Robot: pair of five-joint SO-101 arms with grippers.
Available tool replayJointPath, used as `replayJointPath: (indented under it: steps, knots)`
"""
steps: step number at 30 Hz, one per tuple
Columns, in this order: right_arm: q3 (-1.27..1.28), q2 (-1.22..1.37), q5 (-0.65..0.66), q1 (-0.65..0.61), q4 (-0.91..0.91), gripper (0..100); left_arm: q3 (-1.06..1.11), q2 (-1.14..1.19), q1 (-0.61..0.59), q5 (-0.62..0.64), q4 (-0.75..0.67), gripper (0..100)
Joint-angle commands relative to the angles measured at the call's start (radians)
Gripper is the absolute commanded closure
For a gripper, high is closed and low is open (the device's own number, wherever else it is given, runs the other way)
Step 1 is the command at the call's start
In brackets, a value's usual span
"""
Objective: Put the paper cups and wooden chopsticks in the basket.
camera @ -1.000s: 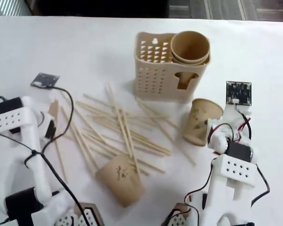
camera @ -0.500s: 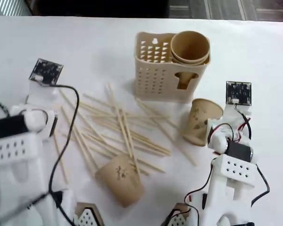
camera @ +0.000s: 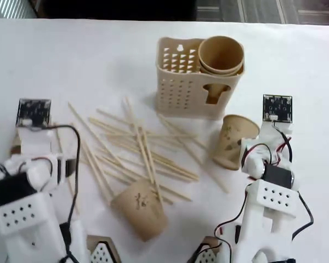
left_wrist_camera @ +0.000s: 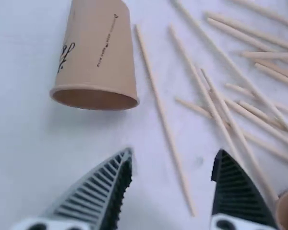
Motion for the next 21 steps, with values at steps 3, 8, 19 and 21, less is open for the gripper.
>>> replayJointPath:
  steps: [3, 8, 19, 21]
  knots:
    - [-0.008, -0.015, 0.011, -0.008, -0.013, 93.3, 0.193, -0.099, -0.051, 0.015, -0.201, 72]
    - [-0.008, -0.015, 0.011, -0.008, -0.013, 93.3, 0.321, -0.058, -0.053, 0.020, -0.436, 72]
    - [-0.008, -0.015, 0.011, -0.008, -0.013, 93.3, 0.224, 0.308, -0.048, 0.152, -0.721, 73]
    - [-0.008, -0.015, 0.011, -0.008, -0.013, 93.3, 0.166, 0.374, -0.042, 0.158, -0.723, 73]
